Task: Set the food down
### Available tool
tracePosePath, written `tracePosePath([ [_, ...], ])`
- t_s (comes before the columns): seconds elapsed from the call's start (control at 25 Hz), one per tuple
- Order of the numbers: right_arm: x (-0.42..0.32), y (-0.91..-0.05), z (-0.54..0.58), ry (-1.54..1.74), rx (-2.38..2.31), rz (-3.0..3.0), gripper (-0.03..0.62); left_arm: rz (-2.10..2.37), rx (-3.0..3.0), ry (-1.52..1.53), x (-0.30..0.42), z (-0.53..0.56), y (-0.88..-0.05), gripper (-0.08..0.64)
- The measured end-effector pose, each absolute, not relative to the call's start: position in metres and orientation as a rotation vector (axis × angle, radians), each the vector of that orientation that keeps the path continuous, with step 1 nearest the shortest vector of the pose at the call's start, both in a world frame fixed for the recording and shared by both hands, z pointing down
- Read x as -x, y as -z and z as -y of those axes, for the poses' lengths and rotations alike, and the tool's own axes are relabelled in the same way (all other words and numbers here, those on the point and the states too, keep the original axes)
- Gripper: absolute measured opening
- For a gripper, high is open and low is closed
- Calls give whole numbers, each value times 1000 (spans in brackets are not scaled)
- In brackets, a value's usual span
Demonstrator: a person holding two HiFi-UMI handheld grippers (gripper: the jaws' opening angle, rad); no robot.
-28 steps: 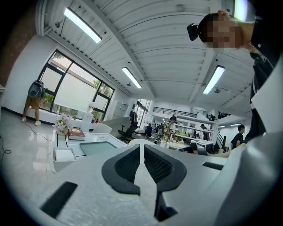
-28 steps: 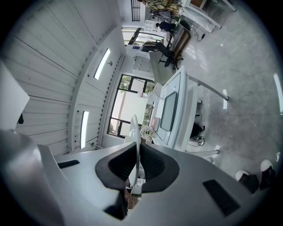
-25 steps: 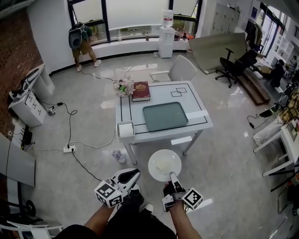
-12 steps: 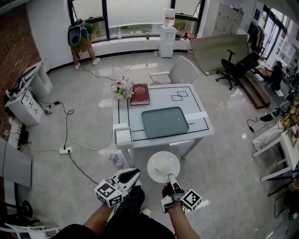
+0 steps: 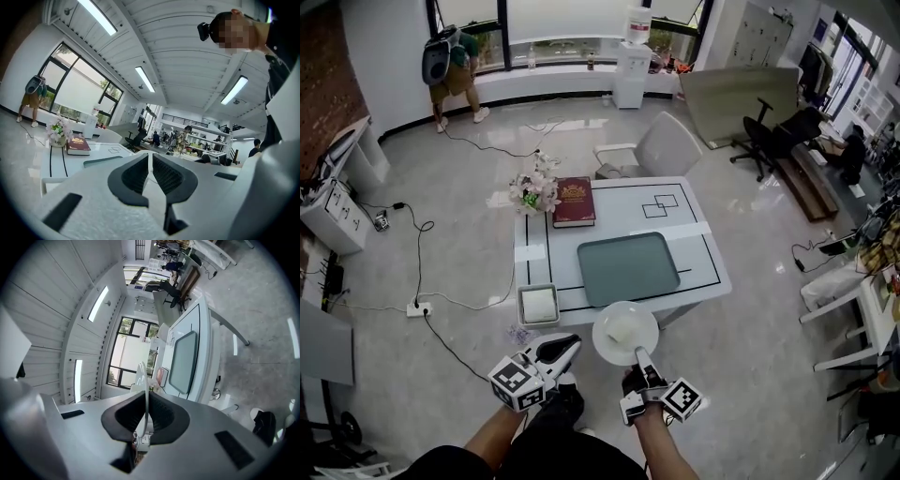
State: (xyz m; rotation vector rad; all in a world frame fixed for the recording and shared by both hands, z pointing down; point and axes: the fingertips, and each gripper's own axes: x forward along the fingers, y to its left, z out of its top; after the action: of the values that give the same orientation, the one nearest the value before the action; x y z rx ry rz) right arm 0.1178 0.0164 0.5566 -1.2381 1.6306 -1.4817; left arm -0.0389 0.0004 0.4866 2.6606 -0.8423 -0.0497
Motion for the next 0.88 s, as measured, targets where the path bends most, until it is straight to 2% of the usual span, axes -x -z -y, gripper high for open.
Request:
tracePosePath([
  [0.44, -110, -575, 64, 1505, 1359, -1574, 20, 776, -2659, 18, 51, 96, -500, 32],
  [0.88, -113, -579, 97, 1509, 1333, -1507, 20, 721, -2627, 7, 43, 130, -513, 32],
])
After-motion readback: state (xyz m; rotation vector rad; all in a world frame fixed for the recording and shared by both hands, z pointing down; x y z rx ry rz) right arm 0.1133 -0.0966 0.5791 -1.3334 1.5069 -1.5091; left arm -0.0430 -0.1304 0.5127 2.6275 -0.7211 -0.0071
